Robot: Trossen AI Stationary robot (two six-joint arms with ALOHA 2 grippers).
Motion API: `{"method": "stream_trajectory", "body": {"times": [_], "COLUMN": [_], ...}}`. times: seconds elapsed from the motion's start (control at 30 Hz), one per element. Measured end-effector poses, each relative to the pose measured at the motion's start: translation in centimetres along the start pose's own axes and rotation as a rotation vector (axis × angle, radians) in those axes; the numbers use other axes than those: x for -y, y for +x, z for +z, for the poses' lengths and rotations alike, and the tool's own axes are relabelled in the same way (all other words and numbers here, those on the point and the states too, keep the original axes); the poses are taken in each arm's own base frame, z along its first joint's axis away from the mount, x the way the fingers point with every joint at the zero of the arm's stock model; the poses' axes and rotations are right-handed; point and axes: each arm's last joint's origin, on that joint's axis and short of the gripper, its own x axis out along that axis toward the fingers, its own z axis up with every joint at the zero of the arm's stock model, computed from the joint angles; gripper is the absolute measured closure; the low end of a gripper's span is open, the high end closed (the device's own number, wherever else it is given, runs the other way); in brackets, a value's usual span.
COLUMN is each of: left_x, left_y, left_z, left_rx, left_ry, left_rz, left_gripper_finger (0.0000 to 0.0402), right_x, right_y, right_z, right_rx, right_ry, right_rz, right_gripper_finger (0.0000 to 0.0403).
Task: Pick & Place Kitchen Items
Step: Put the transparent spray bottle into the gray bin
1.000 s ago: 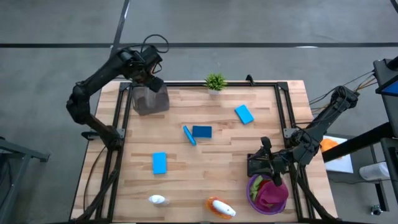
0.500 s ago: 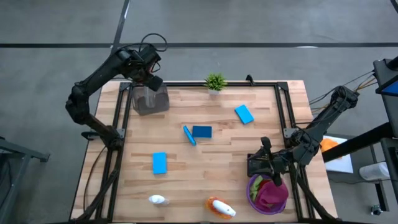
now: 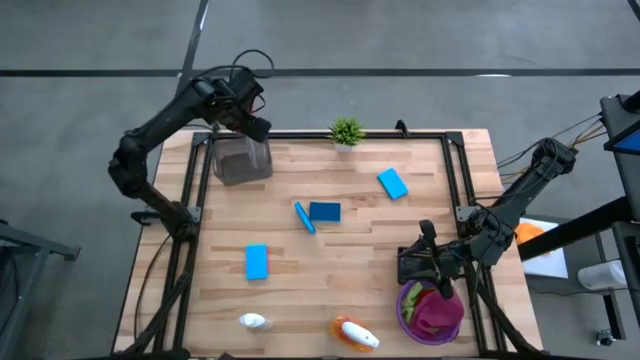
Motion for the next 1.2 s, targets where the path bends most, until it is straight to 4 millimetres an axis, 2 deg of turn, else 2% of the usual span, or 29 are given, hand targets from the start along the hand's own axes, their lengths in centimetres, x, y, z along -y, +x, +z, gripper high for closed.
{"method": "stream_trajectory", "body": {"times": [0.23,0.5,0.73,0.83,1.07,1.2], "left_x": [0.3,0.3,0.2,0.1,0.0,-0.5], "left_y": [1.9,1.6,0.6,0.4,0.1,-1.0], "left_z": [-0.4,-0.2,0.0,-0.2,-0.4,-0.5], "left_rx": [-0.016,-0.011,0.010,0.002,0.002,0.042], "left_ry": [0.004,0.009,0.020,0.022,0.032,0.022], "left_rz": [-0.006,-0.017,-0.044,-0.050,-0.048,-0.052], "left_gripper_finger": [0.0282,0.0282,0.0196,0.0171,0.0160,0.0159], "right_x": [0.0,0.0,0.0,0.0,0.0,0.0], "right_y": [0.0,0.0,0.0,0.0,0.0,0.0], "right_z": [0.0,0.0,0.0,0.0,0.0,0.0], "right_rx": [0.000,-0.002,-0.002,-0.002,-0.003,-0.003], "right_ry": [-0.001,-0.002,-0.002,-0.002,-0.002,-0.002], "right_rz": [0.000,0.001,0.001,0.001,0.001,0.000], "right_gripper_finger": [0.0138,0.0138,0.0138,0.0138,0.0138,0.0138]}}
